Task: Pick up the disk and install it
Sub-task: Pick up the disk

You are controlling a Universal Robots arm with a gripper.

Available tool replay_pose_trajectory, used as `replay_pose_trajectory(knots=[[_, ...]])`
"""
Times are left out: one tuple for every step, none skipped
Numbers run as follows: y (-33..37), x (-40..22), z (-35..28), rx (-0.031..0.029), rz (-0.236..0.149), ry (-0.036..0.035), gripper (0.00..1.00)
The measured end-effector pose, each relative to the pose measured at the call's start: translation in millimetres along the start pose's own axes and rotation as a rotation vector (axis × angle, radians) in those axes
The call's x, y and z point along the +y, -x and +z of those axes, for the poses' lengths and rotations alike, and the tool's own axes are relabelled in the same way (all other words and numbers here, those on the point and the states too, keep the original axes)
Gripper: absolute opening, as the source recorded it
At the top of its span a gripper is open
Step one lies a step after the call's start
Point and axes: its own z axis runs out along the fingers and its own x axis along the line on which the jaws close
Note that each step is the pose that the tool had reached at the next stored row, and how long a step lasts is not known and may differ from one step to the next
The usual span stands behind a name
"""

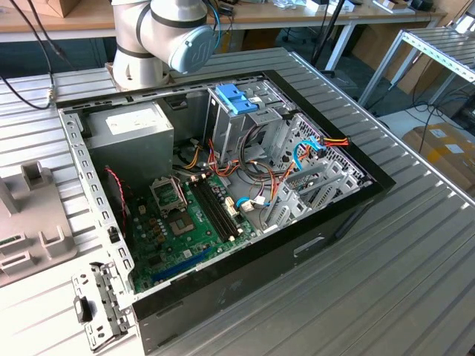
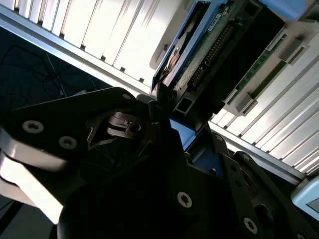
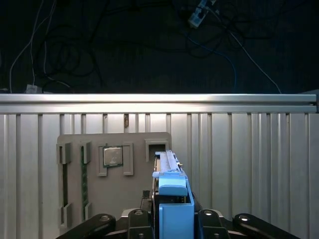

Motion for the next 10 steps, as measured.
replay_pose_trajectory(knots=[[0.1,0.0,-1.4,0.0000,0.000,0.0000,0.37],[0.1,0.0,-2.4,-0.0001,0.000,0.0000,0.37],[0.1,0.1,-3.7,-0.0001,0.000,0.0001,0.37],[0.2,0.1,-4.6,-0.0001,0.000,0.0000,0.37],[0.2,0.1,-5.8,-0.0001,0.000,0.0000,0.37],[0.3,0.1,-7.2,-0.0001,0.000,0.0001,0.37],[0.3,0.2,-8.0,-0.0001,0.000,0.0000,0.37],[0.3,0.2,-8.7,-0.0001,0.000,0.0000,0.37],[0.3,0.2,-9.8,-0.0001,0.000,0.0001,0.37],[0.4,0.2,-10.6,-0.0001,0.000,0.0000,0.37]])
